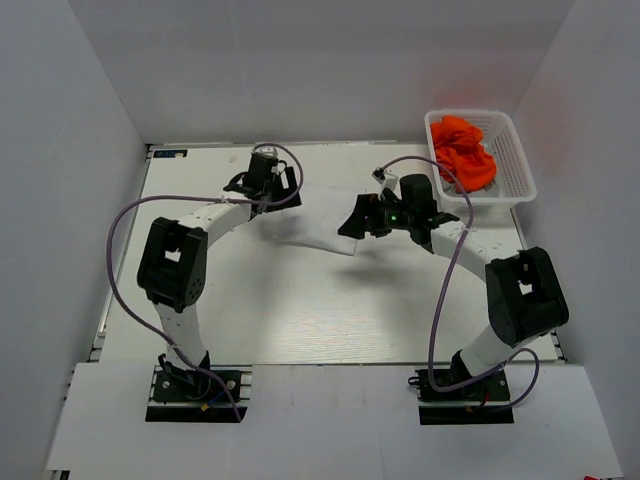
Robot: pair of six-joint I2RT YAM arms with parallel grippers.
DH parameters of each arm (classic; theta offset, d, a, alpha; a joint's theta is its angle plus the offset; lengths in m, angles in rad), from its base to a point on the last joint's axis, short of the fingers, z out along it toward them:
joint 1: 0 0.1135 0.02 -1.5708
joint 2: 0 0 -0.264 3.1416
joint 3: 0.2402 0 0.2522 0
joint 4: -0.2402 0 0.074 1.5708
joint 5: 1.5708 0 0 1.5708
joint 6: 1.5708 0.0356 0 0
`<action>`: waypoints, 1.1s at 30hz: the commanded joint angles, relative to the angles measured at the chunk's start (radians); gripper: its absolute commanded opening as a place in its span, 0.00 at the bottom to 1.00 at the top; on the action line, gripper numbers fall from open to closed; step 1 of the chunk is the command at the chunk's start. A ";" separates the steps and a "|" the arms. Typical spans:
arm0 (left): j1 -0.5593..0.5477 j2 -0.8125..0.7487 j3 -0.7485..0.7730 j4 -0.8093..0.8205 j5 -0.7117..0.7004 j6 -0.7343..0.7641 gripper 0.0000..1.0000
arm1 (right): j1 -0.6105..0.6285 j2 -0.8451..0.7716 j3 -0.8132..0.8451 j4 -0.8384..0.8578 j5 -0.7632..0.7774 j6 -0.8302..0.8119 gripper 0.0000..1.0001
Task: Fold and stack the t-shirts
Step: Put the neatly folded tshirt into the corner of the board with the left arm
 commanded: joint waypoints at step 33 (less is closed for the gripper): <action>0.184 0.282 0.397 -0.220 -0.326 0.351 0.00 | -0.036 0.000 0.008 -0.153 0.307 -0.157 0.91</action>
